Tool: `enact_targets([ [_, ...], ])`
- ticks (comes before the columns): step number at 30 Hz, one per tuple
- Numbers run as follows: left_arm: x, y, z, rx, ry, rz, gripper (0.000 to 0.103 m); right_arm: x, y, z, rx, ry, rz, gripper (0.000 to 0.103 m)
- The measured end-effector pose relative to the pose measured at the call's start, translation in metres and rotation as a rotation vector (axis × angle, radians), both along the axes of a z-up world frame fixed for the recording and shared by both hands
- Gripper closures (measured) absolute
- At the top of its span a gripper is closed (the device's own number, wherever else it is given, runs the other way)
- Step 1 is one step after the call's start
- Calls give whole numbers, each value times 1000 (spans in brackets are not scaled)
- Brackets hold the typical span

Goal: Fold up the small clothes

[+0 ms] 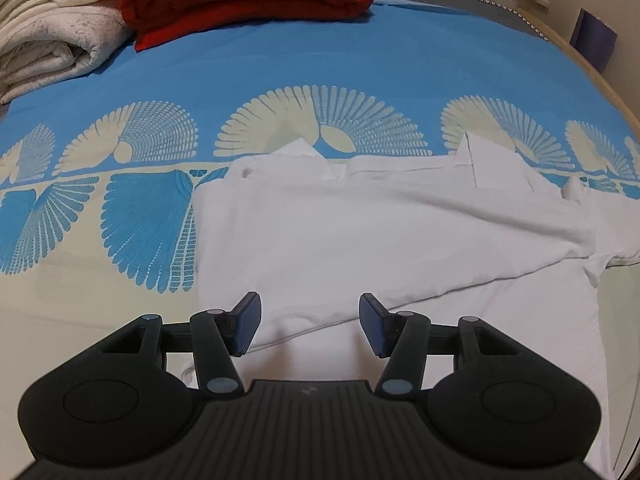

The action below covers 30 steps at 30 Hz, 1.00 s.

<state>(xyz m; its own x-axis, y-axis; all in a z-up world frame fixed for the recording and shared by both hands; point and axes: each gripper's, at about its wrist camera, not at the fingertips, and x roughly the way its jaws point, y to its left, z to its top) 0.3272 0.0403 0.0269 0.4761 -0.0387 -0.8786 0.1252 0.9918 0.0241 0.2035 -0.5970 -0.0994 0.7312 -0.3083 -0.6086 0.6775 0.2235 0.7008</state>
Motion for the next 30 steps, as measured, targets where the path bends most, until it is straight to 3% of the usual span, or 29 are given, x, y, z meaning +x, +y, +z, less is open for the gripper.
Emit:
enact_targets([
  [4,-1,1,-2,11,1,-6,43,2,-8,-7,15,-27,-45,74],
  [8,-1,8,-2,16,2,-1,43,2,-8,-9,24,-12,-95,96],
  [10,-1,12,0,15,0,5,43,2,-5,-6,10,4,-125,98],
  [12,-2,17,2,13,-3,14,43,6,3,7,-55,37,-147,100],
  [15,-2,27,7,4,-14,32,43,30,33,54,-286,88,-93,100],
  [19,-2,45,18,-20,-31,78,43,77,135,131,-751,56,174,100],
  [22,-2,63,26,-49,-41,122,43,91,239,165,-902,-94,440,100],
  [25,-1,84,32,-76,-47,176,43,90,346,176,-967,-241,752,100],
  [28,-1,105,38,-108,-53,222,43,84,433,159,-885,-311,1106,96],
  [29,0,112,40,-120,-52,235,43,80,460,143,-828,-299,1232,91],
  [30,0,117,40,-129,-50,246,43,79,480,128,-787,-259,1341,76],
])
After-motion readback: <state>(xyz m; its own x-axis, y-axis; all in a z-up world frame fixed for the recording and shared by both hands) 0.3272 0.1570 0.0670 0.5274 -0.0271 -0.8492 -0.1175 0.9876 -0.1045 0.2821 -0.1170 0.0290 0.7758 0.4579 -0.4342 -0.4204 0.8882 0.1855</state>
